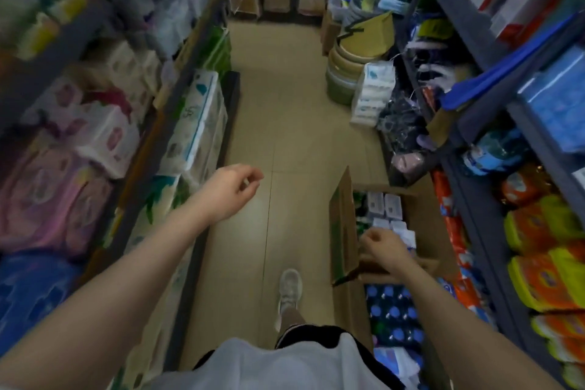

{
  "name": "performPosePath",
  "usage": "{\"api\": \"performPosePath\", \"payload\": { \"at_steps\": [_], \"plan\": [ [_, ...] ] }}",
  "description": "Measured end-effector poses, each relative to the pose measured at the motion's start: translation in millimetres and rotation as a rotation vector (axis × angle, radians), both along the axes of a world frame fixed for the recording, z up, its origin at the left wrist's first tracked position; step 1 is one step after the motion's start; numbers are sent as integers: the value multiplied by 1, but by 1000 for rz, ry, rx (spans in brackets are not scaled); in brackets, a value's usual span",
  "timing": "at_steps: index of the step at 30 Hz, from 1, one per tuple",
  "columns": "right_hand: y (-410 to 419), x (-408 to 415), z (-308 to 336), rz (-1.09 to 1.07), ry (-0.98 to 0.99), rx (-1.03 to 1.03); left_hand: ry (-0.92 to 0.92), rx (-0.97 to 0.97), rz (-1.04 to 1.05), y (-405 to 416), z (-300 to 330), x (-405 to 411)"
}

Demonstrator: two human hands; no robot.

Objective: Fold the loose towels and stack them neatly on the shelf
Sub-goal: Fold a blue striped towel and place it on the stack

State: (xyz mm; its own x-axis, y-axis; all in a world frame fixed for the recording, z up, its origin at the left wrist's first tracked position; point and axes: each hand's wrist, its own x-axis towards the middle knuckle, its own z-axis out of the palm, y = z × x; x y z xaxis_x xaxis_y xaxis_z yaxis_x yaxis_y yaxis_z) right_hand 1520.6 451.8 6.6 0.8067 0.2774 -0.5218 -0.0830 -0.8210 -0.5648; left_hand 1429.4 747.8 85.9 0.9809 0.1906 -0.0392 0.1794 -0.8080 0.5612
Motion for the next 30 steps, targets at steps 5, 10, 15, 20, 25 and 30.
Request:
{"api": "performPosePath", "payload": {
  "at_steps": [5,10,15,20,25,30],
  "plan": [
    [73,141,36,67,-86,41,195,-7,45,63,-24,117],
    [162,260,77,110,-142,161,342,40,106,134,-59,209],
    [237,366,88,171,-264,187,419,61,85,202,-78,314],
    [289,471,81,47,-277,167,396,75,0,268,-64,452],
    [299,567,72,-99,-209,128,267,46,-125,295,-22,599],
    [285,661,57,-233,-173,68,69,49,-295,286,13,741]
  ]
}}
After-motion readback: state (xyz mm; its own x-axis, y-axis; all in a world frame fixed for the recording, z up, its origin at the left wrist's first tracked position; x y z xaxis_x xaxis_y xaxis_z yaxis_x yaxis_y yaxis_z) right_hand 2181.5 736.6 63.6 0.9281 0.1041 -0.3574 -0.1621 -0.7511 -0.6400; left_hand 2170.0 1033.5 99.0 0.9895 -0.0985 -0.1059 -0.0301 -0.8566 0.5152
